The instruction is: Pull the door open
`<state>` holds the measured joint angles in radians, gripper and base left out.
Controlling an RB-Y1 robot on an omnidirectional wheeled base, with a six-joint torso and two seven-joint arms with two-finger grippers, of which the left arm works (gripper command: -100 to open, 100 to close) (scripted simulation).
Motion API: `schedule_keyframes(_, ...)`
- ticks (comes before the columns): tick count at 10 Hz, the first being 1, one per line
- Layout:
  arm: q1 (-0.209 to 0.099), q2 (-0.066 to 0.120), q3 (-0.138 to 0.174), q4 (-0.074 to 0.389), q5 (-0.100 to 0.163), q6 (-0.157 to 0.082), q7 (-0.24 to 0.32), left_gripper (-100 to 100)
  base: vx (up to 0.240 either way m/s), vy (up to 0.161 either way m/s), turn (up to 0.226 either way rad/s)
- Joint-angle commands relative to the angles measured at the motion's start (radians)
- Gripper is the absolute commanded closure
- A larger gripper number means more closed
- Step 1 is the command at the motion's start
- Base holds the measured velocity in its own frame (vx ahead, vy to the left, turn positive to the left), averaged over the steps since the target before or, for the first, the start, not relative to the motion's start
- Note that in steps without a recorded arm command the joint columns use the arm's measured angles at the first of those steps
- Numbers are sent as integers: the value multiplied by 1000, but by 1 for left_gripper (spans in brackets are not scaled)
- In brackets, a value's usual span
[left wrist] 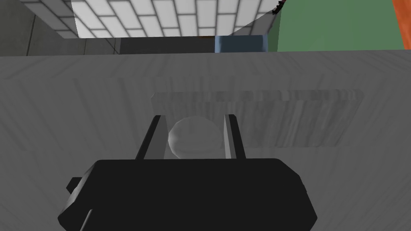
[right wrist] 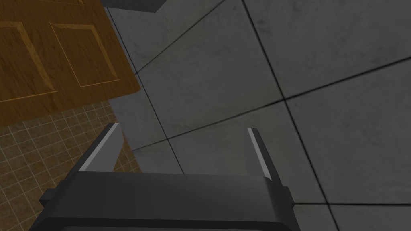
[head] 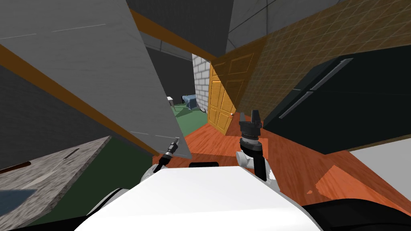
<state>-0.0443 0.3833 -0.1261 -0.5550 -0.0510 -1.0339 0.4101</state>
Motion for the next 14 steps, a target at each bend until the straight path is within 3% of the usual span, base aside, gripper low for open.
schedule_keyframes(1,12,17,-5,18,-2,-41,16,100,-96,26,-113)
schedule_keyframes(6,56,64,-17,33,-8,-121,55,100,-122,57,-124)
schedule_keyframes(8,56,64,-17,33,-8,-121,55,100,-55,21,2)
schedule_keyframes(9,47,57,-22,55,-12,-131,53,100,-14,1,3)
schedule_keyframes(14,73,85,-30,82,-18,-201,72,100,-164,80,-158)
